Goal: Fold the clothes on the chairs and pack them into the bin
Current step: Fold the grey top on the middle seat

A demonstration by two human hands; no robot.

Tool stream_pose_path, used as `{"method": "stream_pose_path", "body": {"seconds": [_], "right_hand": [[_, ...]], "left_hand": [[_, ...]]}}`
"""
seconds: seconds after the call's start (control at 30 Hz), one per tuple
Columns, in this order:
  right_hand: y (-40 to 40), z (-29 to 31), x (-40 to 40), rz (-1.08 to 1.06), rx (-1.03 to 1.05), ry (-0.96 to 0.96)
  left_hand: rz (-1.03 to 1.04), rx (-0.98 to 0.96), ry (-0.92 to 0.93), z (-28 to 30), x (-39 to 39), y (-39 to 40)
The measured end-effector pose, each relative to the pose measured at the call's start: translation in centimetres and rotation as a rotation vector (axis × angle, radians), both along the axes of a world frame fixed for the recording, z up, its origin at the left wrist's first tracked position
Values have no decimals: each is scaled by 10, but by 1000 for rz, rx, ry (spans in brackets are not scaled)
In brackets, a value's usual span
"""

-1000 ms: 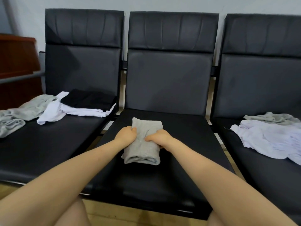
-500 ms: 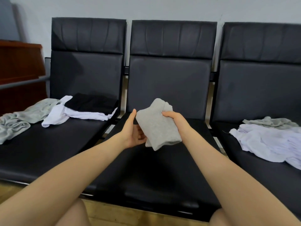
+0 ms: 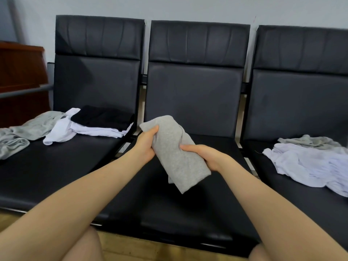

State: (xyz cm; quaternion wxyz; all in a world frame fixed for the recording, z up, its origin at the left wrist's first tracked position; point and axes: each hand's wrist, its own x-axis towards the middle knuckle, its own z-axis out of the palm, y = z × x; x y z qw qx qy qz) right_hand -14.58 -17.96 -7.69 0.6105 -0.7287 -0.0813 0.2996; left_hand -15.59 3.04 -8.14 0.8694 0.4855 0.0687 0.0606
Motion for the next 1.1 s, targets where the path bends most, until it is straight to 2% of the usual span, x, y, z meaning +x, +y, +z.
{"method": "stream_pose_path", "body": {"seconds": [0.1,0.2,0.3,0.4,0.47,0.67,0.97,1.03,1.1], "right_hand": [[7,-3,-2,102,19,73],[22,-10,-8,112,22,73],[38,-12,-9,-28,211,42],[57,-10,-3,-218,438,43],[71,-7,3,-323,489,36],[135,34,39,-512,286,-153],[283,79,132,-435,277,-354],[312,72,155,-448,130,-453],[333,55,167,-393,-286,-691]], "left_hand": [[152,-1,8,5,2,16],[257,-11,19,10,-1,38],[325,66,8,11,-4,60],[358,45,-28,12,-7,79],[370,47,-22,13,-8,86],[420,155,-53,22,1,132],[683,668,-73,68,77,278],[722,822,-38,61,93,308],[696,1060,108,41,105,336]]}}
